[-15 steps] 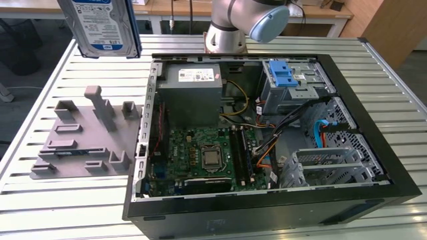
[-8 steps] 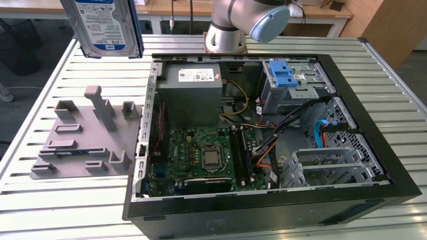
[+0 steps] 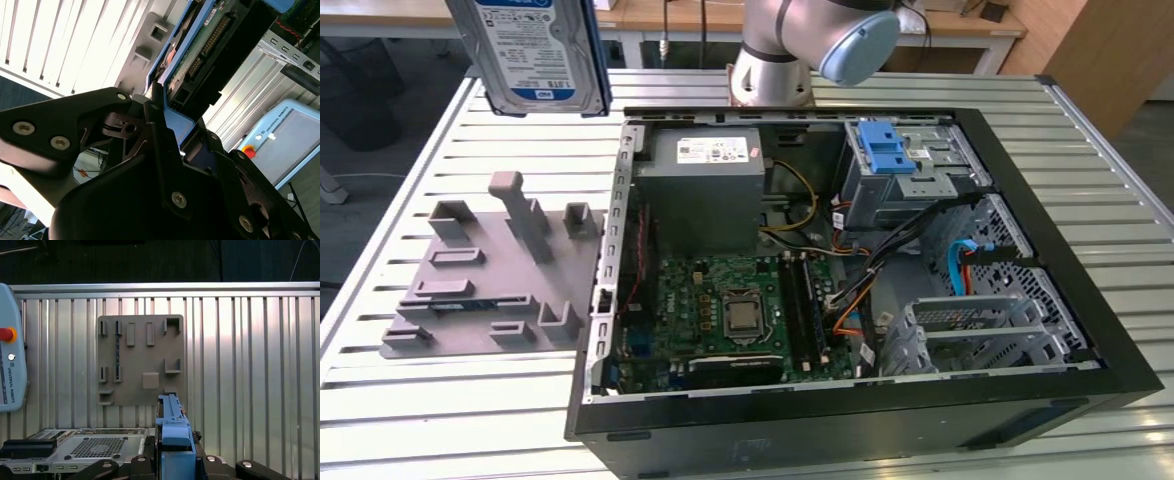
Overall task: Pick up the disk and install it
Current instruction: 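Pick up the disk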
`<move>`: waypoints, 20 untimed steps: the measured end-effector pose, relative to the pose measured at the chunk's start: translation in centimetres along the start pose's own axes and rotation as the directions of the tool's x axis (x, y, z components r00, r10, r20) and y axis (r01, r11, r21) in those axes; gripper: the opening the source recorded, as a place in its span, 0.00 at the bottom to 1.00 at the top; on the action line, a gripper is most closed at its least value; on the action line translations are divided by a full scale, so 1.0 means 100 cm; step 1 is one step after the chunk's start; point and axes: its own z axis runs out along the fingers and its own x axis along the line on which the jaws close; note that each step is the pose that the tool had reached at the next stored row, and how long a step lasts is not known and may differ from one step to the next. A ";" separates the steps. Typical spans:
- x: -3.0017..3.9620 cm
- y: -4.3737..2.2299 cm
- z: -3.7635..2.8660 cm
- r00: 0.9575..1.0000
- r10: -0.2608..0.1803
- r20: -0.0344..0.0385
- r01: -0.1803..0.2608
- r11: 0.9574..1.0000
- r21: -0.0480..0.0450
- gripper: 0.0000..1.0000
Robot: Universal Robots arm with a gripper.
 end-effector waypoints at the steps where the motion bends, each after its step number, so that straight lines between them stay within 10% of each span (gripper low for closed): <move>1: 0.0000 -0.0004 0.0000 1.000 0.000 0.000 0.000 1.000 0.000 0.36; 20: -0.0002 -0.0082 0.0000 1.000 0.000 0.000 0.000 1.000 0.000 0.36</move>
